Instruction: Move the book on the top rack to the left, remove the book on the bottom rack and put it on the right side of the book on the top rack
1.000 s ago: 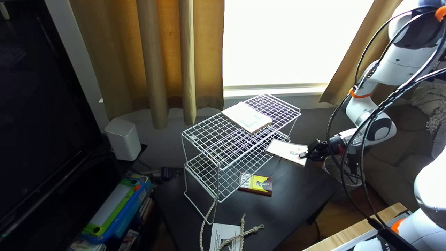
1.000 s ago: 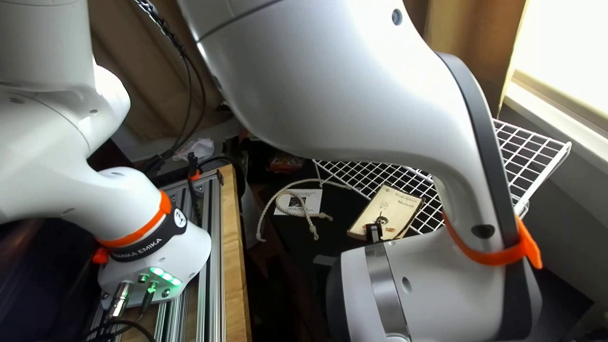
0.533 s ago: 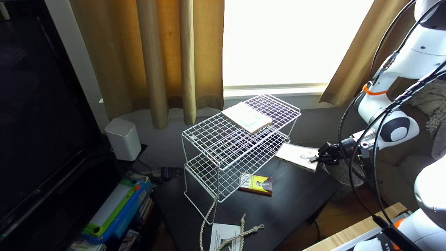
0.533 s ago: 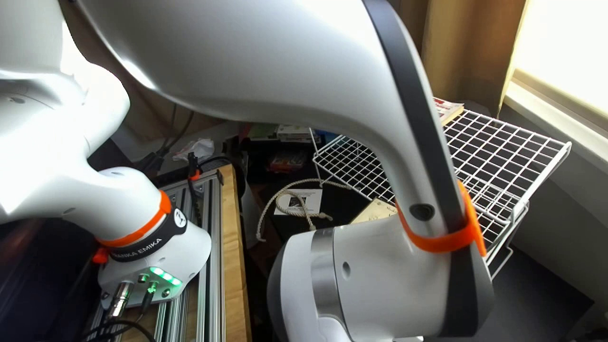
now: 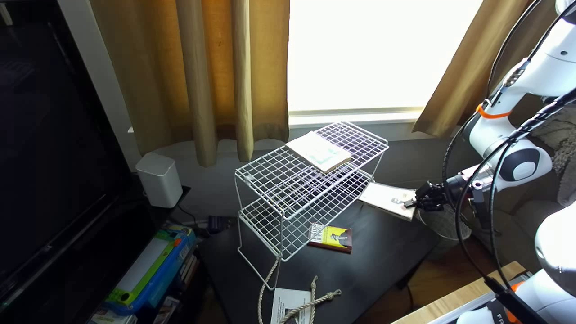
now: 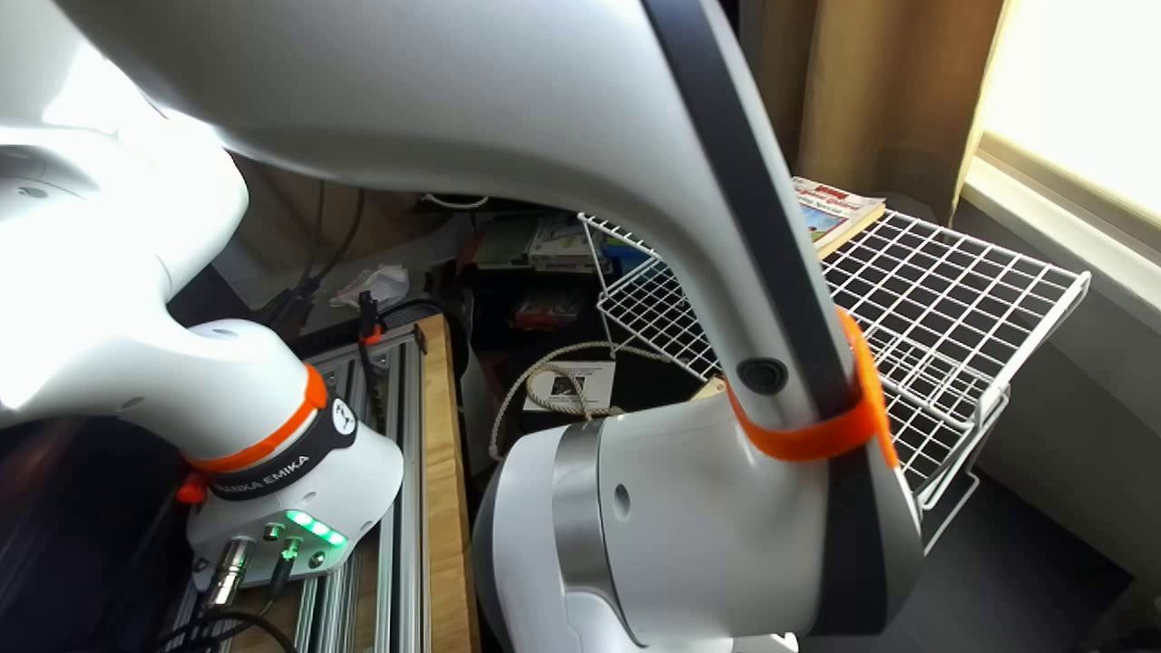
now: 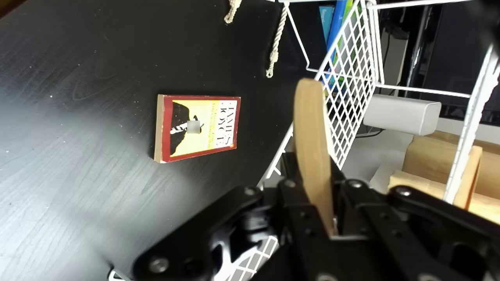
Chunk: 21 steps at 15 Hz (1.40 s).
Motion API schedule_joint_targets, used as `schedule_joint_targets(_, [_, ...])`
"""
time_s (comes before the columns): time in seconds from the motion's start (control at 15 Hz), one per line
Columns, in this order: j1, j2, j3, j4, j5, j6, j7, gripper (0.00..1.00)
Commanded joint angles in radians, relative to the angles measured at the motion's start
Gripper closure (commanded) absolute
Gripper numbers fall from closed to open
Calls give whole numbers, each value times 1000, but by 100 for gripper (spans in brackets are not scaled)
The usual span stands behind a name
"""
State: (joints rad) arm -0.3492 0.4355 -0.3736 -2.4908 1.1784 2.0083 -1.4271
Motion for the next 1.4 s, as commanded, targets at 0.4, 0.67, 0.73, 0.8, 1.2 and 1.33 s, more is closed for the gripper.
schedule_joint_targets(0.4, [-61, -145, -50, -68, -109, -6, -13, 96])
schedule_joint_targets(0.67, [-96, -199, -63, -92, -118, -41, -36, 96])
schedule_joint_targets(0.73, [-101, -210, -64, -96, -115, -46, -44, 96])
schedule_joint_targets(0.8, [-105, -218, -64, -99, -113, -56, -50, 96])
schedule_joint_targets(1.2, [-122, -257, -73, -109, -116, -103, -82, 96])
schedule_joint_targets(1.33, [-129, -270, -80, -112, -123, -124, -96, 96])
